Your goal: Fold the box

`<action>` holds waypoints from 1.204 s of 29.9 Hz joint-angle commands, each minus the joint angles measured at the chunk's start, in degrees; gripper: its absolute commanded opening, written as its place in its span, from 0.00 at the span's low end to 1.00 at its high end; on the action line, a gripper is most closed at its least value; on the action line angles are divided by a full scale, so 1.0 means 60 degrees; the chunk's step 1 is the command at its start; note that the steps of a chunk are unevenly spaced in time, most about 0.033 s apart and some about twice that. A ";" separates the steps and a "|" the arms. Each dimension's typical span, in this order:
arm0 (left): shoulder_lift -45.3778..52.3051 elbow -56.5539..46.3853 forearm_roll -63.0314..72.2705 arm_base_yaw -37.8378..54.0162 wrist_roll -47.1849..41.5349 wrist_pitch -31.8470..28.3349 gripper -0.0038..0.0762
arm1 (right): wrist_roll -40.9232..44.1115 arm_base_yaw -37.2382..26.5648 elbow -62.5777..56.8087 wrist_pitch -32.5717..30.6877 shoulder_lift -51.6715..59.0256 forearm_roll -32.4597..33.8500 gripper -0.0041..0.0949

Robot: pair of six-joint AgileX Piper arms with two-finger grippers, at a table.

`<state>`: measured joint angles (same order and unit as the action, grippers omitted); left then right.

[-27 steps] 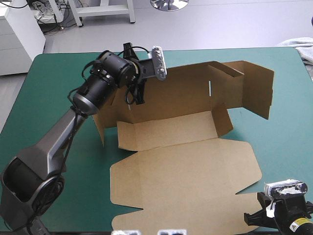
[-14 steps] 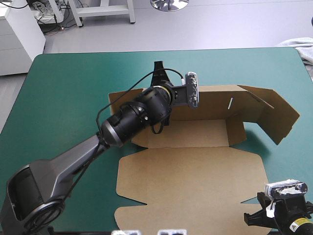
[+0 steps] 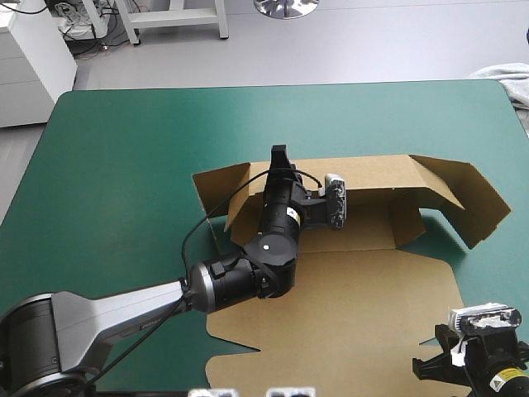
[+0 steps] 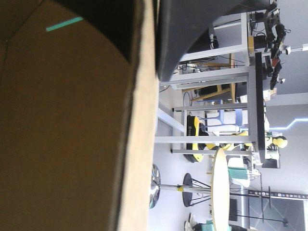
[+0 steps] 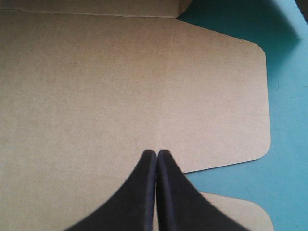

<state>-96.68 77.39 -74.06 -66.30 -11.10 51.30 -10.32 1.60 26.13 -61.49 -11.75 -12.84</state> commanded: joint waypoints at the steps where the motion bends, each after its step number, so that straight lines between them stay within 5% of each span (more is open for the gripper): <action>1: 0.0532 -0.0308 -0.1317 -0.0111 -0.1163 -0.0105 0.03 | 0.0406 0.0025 0.0490 0.0664 -0.0114 -0.0101 0.03; 13: 0.0532 -0.0489 -0.1496 -0.0111 -0.1287 0.0120 0.04 | 0.1842 0.0025 0.3057 0.1529 -0.1470 0.1368 0.03; 23: 0.0532 -0.0489 -0.1496 -0.0111 -0.1287 0.0120 0.04 | 0.1666 0.0025 0.6657 0.2208 -0.5396 0.1410 0.03; 36: 0.0532 -0.0489 -0.1496 -0.0111 -0.1287 0.0120 0.04 | 0.1210 0.0025 1.0166 0.1641 -1.0122 0.1204 0.02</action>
<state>-96.46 73.01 -80.27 -66.48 -17.96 51.32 -1.71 1.60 82.33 -53.28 -68.56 -4.50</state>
